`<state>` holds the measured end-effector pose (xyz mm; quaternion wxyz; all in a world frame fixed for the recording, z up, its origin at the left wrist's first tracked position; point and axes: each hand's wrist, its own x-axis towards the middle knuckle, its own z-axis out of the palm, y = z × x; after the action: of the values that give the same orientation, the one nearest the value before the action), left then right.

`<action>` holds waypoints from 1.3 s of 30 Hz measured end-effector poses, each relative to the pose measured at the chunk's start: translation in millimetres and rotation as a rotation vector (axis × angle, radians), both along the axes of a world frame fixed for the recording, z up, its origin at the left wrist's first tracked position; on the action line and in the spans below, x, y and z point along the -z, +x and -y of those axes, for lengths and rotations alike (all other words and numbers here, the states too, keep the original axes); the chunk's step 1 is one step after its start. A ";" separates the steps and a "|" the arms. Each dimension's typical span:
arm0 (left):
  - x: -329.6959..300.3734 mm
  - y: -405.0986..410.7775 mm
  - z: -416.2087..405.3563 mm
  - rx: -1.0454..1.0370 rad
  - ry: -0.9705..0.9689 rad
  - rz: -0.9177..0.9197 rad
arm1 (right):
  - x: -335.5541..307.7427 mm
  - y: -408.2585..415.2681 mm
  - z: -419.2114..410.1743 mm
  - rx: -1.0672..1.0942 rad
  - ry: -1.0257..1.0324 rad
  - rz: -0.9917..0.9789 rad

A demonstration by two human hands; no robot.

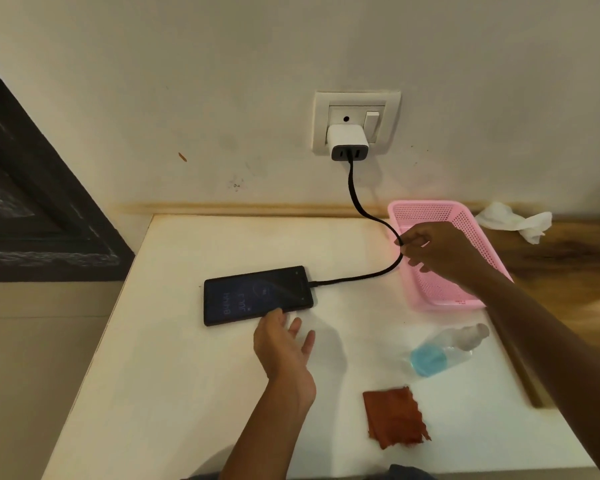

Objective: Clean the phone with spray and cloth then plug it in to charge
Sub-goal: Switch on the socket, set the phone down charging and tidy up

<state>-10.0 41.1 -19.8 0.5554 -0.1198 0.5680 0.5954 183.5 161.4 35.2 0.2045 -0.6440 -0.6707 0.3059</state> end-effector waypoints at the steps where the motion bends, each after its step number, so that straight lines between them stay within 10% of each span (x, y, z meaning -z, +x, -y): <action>1: -1.4 -1.1 -0.6 0.000 0.002 0.006 | 0.1 -1.1 -0.4 -0.002 0.003 0.007; 31: 0.2 2.1 6.9 0.092 0.101 -0.028 | -5.2 13.5 18.5 0.071 0.061 -0.083; 39: 11.6 25.9 33.3 0.323 0.268 -0.342 | -35.6 48.6 51.4 0.119 0.021 -0.129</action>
<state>16.0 7.8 -31.4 0.5499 0.1492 0.5815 0.5807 232.2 109.9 70.9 0.2717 -0.6596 -0.6198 0.3270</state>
